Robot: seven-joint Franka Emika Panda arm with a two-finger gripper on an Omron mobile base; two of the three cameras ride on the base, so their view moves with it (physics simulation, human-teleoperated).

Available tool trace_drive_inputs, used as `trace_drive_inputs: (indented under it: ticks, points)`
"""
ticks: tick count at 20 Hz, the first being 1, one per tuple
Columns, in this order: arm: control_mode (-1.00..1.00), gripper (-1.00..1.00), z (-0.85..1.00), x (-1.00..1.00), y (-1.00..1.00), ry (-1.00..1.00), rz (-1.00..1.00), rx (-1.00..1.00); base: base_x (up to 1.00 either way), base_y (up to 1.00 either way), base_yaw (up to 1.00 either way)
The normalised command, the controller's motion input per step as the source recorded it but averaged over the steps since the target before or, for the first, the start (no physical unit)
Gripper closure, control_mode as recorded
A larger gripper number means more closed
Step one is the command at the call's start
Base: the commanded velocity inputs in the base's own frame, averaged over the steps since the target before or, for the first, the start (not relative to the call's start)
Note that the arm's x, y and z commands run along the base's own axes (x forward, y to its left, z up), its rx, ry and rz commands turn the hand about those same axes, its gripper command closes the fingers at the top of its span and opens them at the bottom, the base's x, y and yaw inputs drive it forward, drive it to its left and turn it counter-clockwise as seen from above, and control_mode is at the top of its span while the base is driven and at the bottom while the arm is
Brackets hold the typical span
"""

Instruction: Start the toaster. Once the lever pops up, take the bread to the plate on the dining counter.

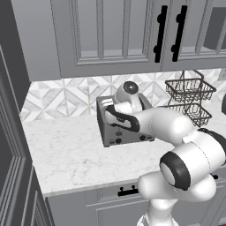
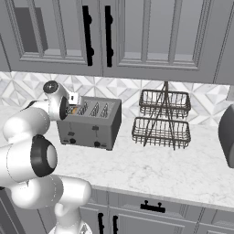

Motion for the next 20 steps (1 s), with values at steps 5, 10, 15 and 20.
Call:
trace_drive_inputs:
  ticks: [5, 10, 15, 20]
  points:
    - [-1.00, -1.00, 0.00, 0.00, 0.00, 0.00, 0.00, 0.00, 0.00, 0.00, 0.00]
    - [-1.00, -1.00, 0.00, 0.00, 0.00, 0.00, 0.00, 0.00, 0.00, 0.00, 0.00]
    - [-1.00, -1.00, 0.00, 0.00, 0.00, 0.00, 0.00, 0.00, 0.00, 0.00, 0.00]
    - [-1.00, -1.00, 0.00, 0.00, 0.00, 0.00, 0.00, 0.00, 0.00, 0.00, 0.00]
